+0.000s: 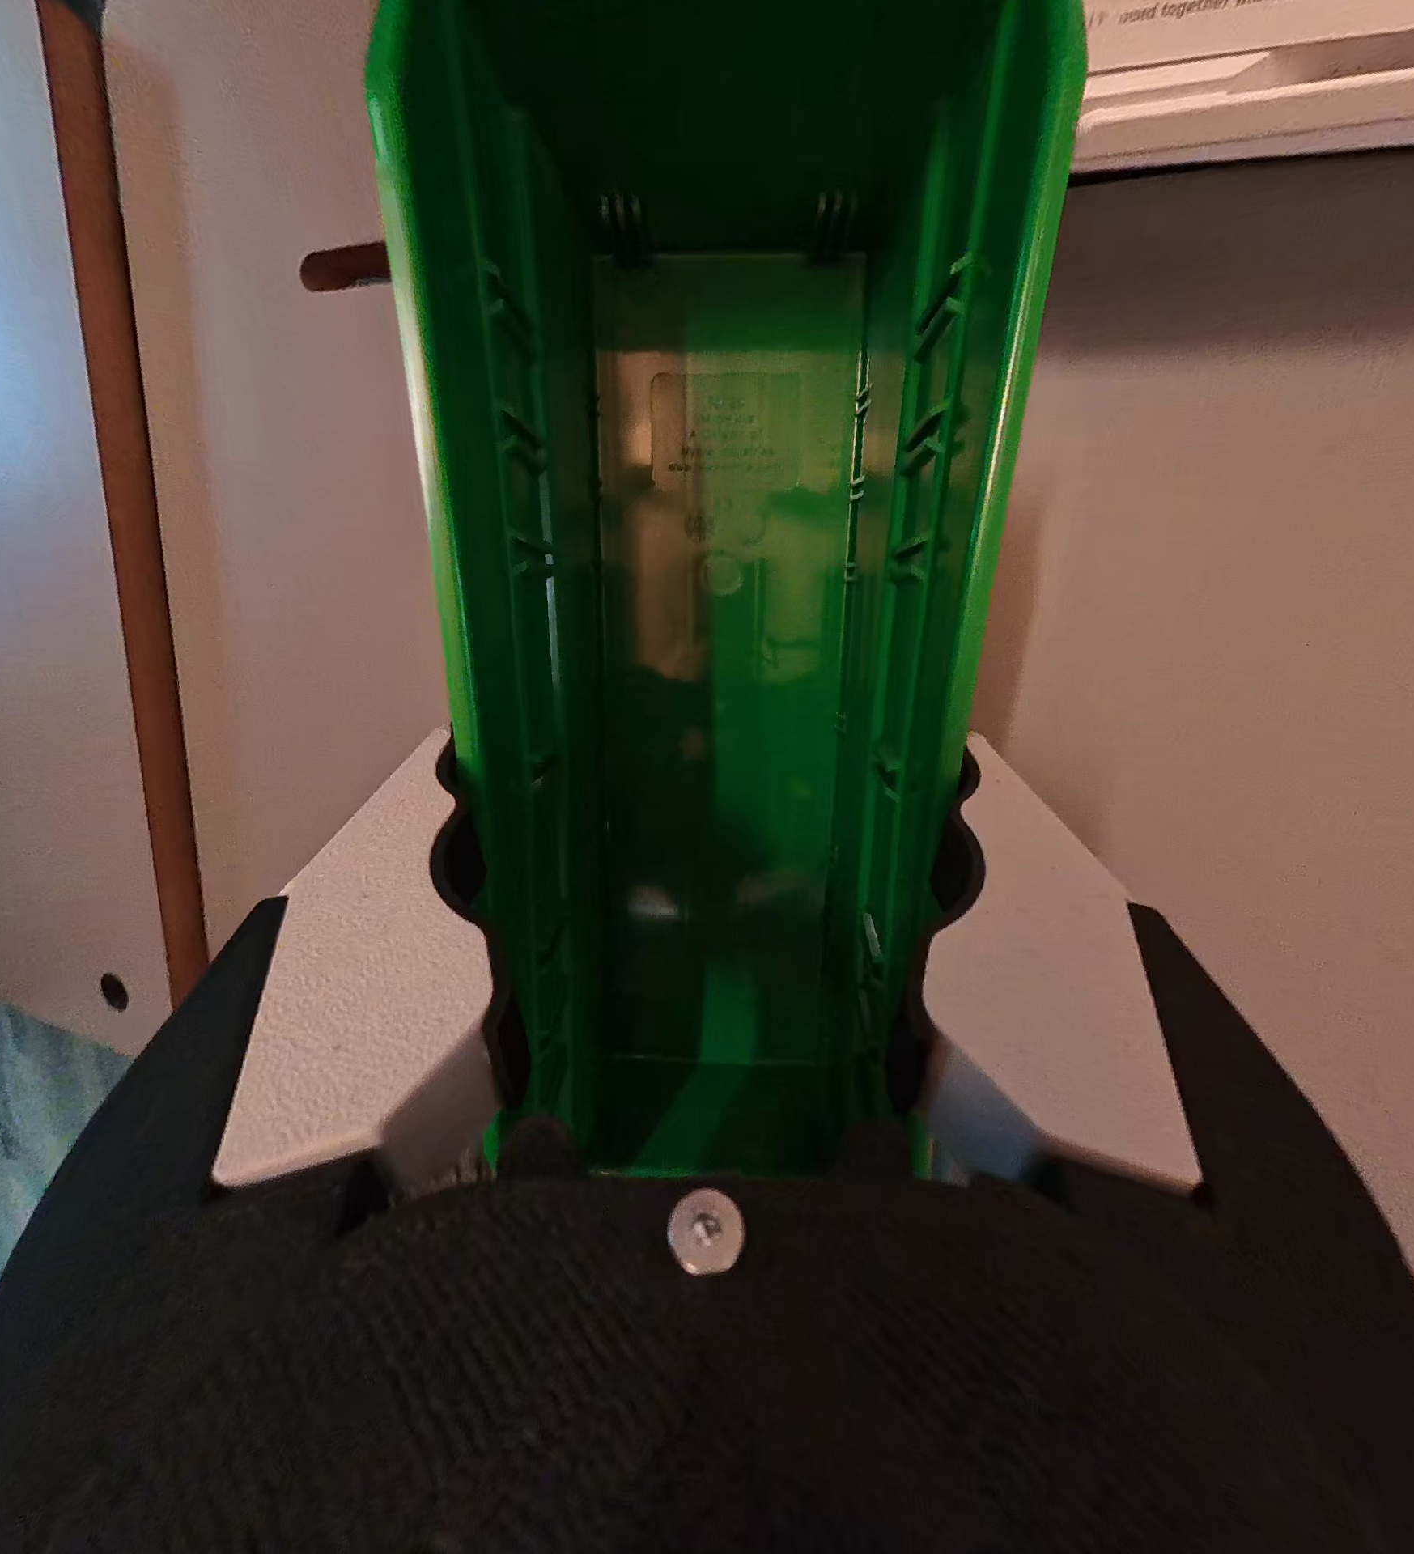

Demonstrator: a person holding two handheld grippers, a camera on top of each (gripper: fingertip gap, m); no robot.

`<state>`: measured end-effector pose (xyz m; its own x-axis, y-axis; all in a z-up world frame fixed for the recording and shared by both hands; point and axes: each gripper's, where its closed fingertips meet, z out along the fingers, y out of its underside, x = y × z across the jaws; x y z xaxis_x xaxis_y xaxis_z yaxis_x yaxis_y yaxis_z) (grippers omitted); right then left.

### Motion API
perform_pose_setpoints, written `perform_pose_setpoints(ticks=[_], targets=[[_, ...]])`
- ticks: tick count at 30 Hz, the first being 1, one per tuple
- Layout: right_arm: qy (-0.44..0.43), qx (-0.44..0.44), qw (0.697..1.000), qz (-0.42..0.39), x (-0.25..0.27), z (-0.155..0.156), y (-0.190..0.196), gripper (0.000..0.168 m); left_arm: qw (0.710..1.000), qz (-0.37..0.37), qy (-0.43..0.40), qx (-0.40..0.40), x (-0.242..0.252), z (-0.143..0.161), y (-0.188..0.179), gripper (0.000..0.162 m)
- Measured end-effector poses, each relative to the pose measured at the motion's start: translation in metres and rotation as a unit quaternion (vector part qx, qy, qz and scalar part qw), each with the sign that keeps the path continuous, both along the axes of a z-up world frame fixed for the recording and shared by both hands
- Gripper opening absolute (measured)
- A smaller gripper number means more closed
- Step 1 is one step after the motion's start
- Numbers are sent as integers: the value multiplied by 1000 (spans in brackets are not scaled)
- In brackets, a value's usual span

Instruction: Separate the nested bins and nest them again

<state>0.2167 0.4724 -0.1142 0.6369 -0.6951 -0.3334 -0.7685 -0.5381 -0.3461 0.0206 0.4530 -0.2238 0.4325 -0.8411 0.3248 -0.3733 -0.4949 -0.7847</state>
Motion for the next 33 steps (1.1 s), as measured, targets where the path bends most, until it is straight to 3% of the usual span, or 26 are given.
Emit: perform_pose_setpoints(ticks=[9, 17, 26, 33], targets=[[-66, -49, 997, 9, -4, -16, 0, 113, 1000, 0, -3, -6, 0, -1, 1, 124], [-88, -64, 994, 20, -9, -30, 5, 128, 1000, -2, -11, 0, -1, 6, 0, 124], [-135, -89, 985, 58, 6, -1, 3, 124, 1000, 5, -15, -6, -4, 6, 4, 124], [-85, -77, 991, 66, 1, -22, -2, 112, 1000, 0, -11, -3, -2, 5, 1, 124]])
